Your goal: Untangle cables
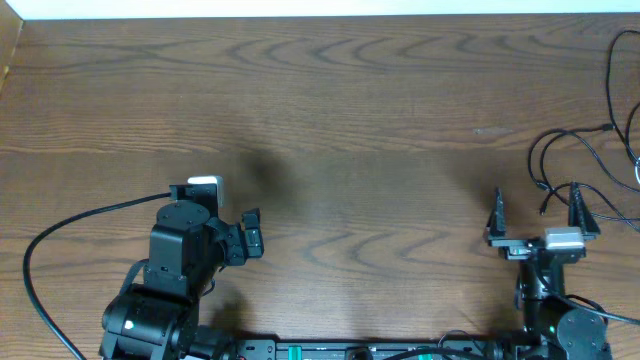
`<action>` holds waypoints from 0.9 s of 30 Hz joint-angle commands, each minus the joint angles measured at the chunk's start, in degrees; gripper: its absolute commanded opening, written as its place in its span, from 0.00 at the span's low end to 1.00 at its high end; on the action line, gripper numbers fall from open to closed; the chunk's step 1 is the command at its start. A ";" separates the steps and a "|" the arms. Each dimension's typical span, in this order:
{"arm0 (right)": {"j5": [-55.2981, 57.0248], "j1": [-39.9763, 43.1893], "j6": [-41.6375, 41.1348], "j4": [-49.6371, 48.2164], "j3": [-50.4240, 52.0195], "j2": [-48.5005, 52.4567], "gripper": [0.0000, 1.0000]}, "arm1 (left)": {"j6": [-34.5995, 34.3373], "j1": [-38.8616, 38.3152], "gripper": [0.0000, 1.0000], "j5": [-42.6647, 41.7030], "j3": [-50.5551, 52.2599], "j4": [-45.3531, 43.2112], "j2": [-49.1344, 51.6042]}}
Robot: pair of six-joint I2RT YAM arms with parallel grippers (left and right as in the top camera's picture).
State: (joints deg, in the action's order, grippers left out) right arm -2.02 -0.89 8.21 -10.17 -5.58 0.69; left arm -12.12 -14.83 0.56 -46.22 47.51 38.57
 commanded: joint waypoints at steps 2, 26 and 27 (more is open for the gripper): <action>2.12 0.42 0.72 -0.35 4.92 -0.42 0.99 | 0.50 -0.13 1.00 1.01 0.26 -0.04 -0.02; 1.44 0.42 4.09 14.47 5.27 -0.37 0.99 | 0.50 -0.13 1.00 1.01 0.26 -0.04 -0.04; 1.44 0.42 4.09 14.47 5.27 -0.37 0.99 | 0.50 -0.13 1.00 1.01 0.26 -0.04 -0.04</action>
State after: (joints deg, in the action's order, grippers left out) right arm -0.43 -0.89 11.49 4.05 -0.38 0.73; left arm -12.12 -14.83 0.58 -46.22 47.51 38.57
